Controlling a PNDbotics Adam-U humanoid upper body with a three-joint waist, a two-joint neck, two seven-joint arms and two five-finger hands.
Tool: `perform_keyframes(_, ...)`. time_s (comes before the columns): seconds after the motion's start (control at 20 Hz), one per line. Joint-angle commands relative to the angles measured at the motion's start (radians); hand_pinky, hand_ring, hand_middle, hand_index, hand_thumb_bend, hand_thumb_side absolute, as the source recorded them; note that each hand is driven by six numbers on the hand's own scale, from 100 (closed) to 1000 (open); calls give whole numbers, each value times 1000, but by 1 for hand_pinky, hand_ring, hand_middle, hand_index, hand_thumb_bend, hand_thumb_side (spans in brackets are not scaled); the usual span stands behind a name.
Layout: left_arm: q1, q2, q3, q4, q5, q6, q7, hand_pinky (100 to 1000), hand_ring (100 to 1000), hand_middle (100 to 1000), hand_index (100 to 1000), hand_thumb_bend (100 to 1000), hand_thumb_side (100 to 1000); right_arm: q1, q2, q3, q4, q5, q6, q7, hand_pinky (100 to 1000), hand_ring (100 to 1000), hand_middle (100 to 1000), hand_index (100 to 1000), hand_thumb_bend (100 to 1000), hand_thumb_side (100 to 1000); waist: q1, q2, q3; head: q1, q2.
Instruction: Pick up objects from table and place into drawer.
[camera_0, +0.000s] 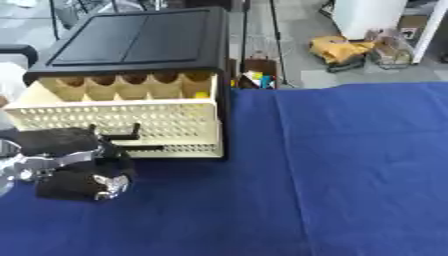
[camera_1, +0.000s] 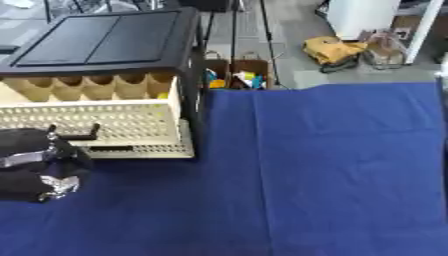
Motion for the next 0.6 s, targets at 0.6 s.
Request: perform_keyframes(0.6, -25, 15, 36, -12, -18, 44, 2, 100, 317, 530, 851, 100, 1000, -19, -1, -6, -15, 8, -1, 3, 772, 816, 528, 642, 255, 1000, 2, -13, -8, 9, -20)
